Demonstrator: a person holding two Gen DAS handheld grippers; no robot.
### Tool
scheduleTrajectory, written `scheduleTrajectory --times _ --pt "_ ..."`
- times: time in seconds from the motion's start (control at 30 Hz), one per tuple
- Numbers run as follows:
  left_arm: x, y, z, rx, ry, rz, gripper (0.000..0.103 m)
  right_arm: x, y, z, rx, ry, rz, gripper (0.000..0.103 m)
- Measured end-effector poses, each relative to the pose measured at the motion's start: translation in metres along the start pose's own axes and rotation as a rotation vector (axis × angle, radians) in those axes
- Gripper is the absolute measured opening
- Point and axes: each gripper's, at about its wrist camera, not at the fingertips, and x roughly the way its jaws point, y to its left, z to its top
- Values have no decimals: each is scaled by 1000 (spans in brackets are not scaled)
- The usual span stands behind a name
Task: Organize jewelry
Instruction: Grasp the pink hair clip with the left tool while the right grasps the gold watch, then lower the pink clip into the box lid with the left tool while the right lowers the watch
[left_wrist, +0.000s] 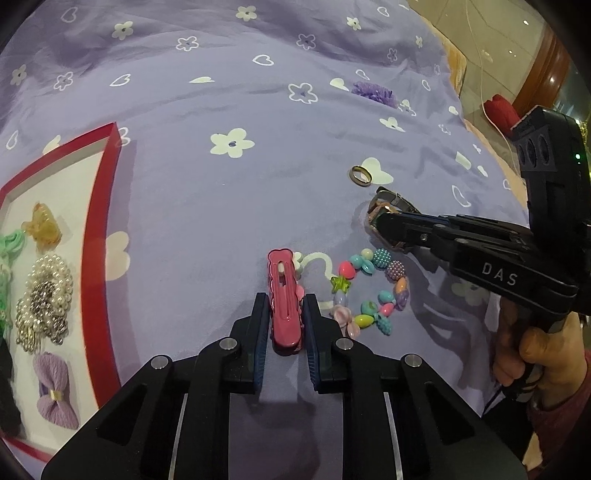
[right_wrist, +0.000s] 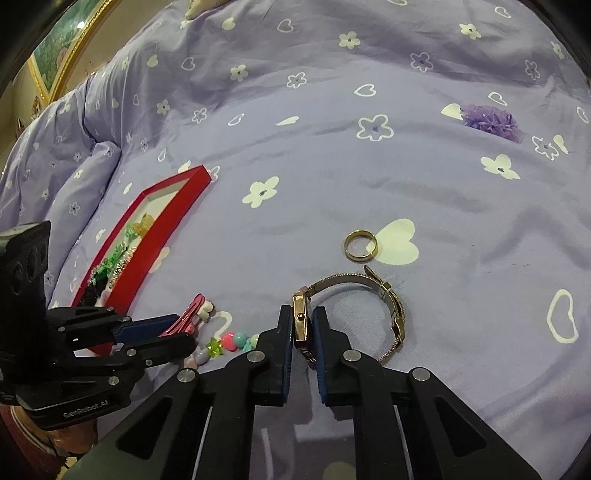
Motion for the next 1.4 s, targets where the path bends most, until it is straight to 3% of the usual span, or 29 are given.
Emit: scheduleTrajectory --times 0.67,1.4 --pt "-67 35 -22 -95 -115 43 16 -31 55 5 -36 -68 84 7" --pt "-121 125 -62 -241 -177 187 16 -7 159 10 -173 -32 214 7"
